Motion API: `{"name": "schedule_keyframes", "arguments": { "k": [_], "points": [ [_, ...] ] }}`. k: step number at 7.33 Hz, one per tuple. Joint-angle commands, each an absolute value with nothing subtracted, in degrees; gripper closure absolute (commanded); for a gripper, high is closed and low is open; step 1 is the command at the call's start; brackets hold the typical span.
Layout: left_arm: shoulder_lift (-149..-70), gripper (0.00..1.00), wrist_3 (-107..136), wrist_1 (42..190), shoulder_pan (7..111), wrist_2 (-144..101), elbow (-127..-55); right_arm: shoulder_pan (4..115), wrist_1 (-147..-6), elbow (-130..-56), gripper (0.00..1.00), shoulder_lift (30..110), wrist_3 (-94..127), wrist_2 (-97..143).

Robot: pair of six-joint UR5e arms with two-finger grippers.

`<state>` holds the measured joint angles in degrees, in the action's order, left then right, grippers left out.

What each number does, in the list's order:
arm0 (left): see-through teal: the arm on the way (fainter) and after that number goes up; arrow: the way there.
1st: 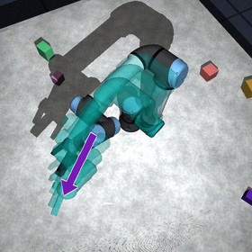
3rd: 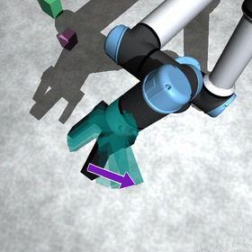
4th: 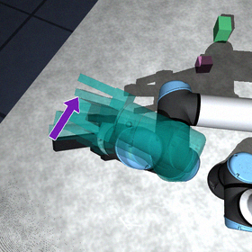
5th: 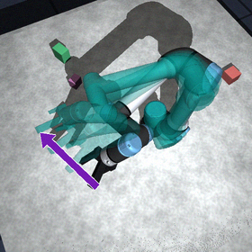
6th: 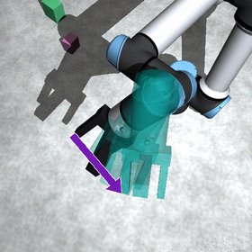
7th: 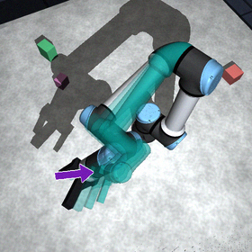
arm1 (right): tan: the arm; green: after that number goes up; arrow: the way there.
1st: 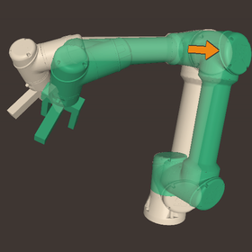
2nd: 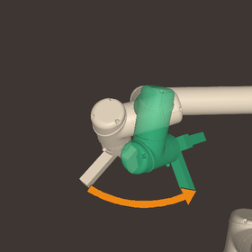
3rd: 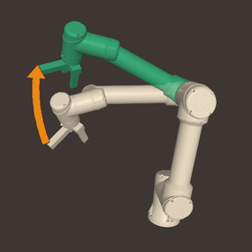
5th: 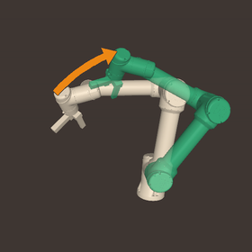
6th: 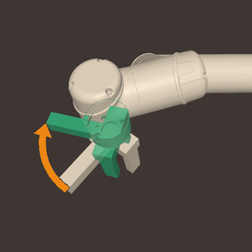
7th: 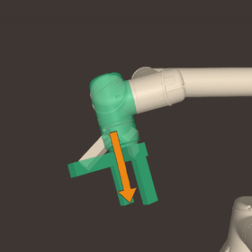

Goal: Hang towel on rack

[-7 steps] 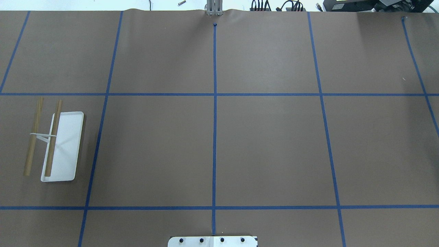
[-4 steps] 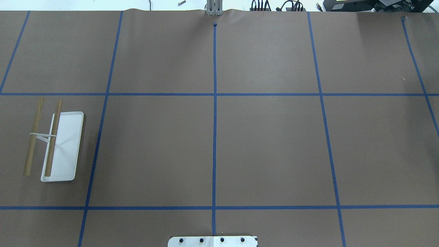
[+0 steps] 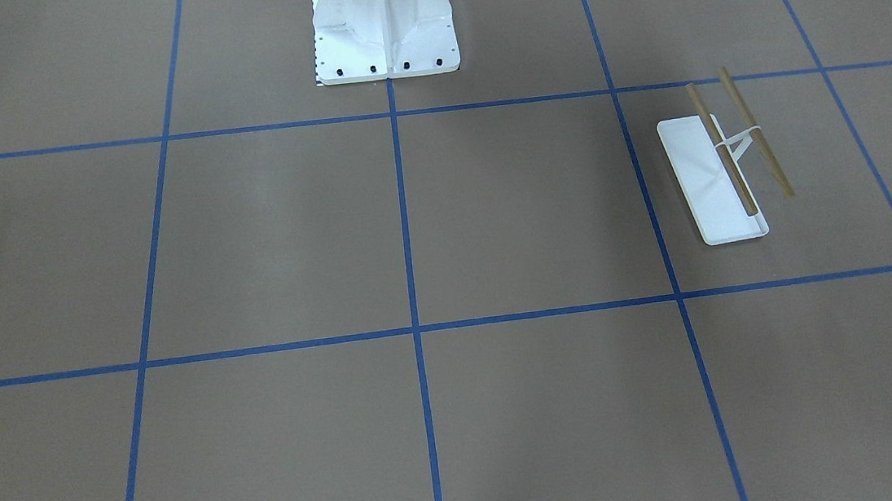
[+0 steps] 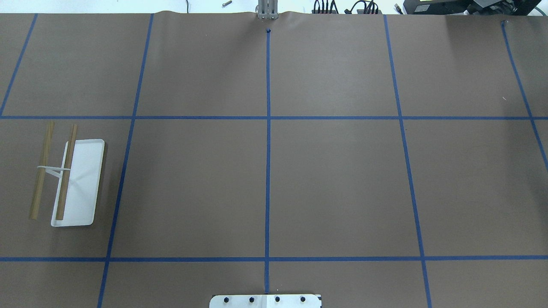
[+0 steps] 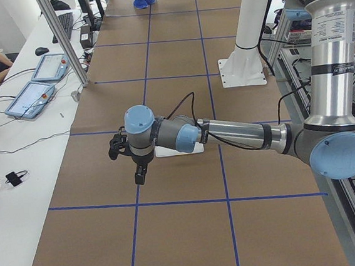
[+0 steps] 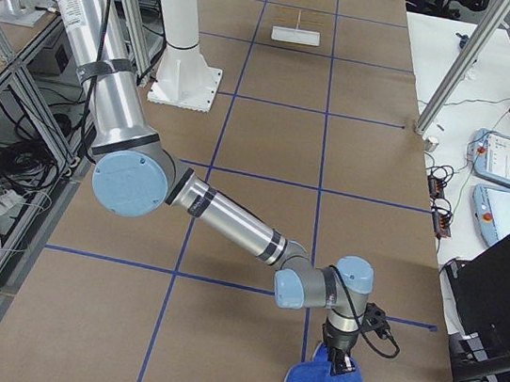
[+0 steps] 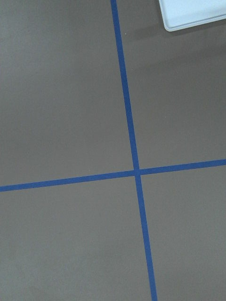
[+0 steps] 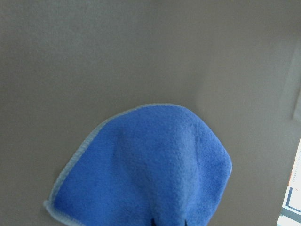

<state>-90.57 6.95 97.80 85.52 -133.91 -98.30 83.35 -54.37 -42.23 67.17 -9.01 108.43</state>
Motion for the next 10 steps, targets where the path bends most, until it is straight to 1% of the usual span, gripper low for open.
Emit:
{"name": "schedule_keyframes", "arguments": {
  "k": [1,2,3,4,6,7,8,9,10],
  "points": [
    [-91.2,0.01,7.1,97.5,85.5,-133.9,-97.4,89.0,-55.1,-42.6,1.0,64.5,-9.1,119.5],
    [-91.3,0.01,7.0,97.9,85.5,-134.0,-96.9,91.0,-56.2,-45.1,1.0,64.4,-9.4,125.3],
    [-91.4,0.01,7.2,98.2,85.5,-134.3,-96.7,92.2,-61.6,-52.0,1.0,64.4,-9.4,126.8],
    [-91.6,0.01,9.1,98.3,85.5,-134.4,-97.1,91.5,-69.5,-62.6,1.0,64.4,-8.8,126.7],
    [-92.9,0.01,12.9,98.6,85.5,-134.5,-98.1,86.2,-88.2,-83.2,1.0,64.4,-5.5,126.9],
    [-93.6,0.01,15.4,98.4,85.5,-136.7,-98.0,83.3,-91.2,-90.2,1.0,64.4,-0.1,127.2],
    [-94.6,0.01,19.6,98.6,85.4,-140.7,-98.1,79.7,-91.3,-94.9,1.0,65.0,4.9,130.7],
    [-97.1,0.01,26.7,98.6,84.0,-142.1,-98.1,76.1,-91.1,-100.2,1.0,65.1,12.8,132.2],
    [-101.5,0.01,36.1,98.4,79.6,-141.7,-97.9,72.4,-91.1,-105.7,1.0,65.5,20.0,131.8]
  ]
}}
